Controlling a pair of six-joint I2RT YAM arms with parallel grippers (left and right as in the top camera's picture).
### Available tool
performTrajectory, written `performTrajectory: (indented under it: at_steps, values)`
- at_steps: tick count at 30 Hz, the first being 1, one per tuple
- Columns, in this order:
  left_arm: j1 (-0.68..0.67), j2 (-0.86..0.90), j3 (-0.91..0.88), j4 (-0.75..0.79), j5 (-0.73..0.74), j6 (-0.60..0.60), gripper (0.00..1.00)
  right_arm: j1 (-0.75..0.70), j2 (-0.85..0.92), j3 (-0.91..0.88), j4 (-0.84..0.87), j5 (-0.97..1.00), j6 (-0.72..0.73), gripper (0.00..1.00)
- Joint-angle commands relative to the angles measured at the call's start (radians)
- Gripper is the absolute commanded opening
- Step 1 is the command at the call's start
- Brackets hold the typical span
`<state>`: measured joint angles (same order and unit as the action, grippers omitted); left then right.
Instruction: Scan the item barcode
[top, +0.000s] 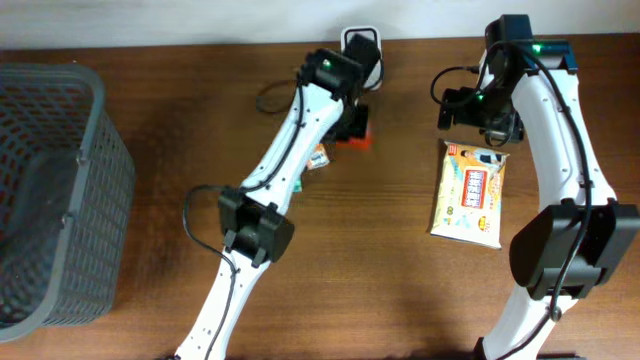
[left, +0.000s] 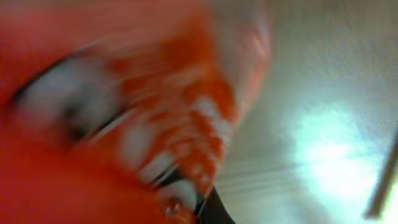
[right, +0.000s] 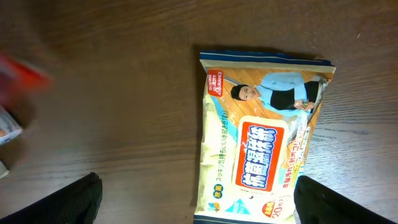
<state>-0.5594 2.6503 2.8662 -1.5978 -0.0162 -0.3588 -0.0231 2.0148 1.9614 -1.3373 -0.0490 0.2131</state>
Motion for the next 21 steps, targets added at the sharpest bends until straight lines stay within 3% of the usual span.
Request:
performTrajectory:
  at_steps: [1,5,11,13,17,18,21]
  values:
    - [-0.009,-0.018,0.17,-0.09,-0.666,0.016,0.0,-0.003,-0.004,0.011,0.003,0.009,0.012,0.98]
    - [0.017,-0.014,0.148,-0.032,-0.962,0.016,0.0,-0.004,-0.004,0.011,0.006,0.009,0.012,0.99]
    - [0.135,-0.013,-0.089,-0.039,-1.062,0.008,0.0,-0.003,-0.004,0.011,0.003,0.009,0.011,0.98]
    - [0.159,-0.013,-0.147,-0.088,-0.952,-0.015,0.0,-0.003,-0.004,0.011,0.01,0.009,0.012,0.98]
    - [0.049,-0.013,-0.147,-0.091,-0.46,0.042,0.01,-0.003,-0.004,0.011,0.021,0.008,0.012,0.99]
    - [-0.002,-0.013,-0.147,-0.091,-0.343,0.043,0.32,-0.003,-0.004,0.011,0.021,0.008,0.012,0.98]
    - [-0.136,-0.013,-0.146,-0.091,-0.207,0.13,0.46,-0.003,-0.004,0.011,0.016,0.008,0.012,0.98]
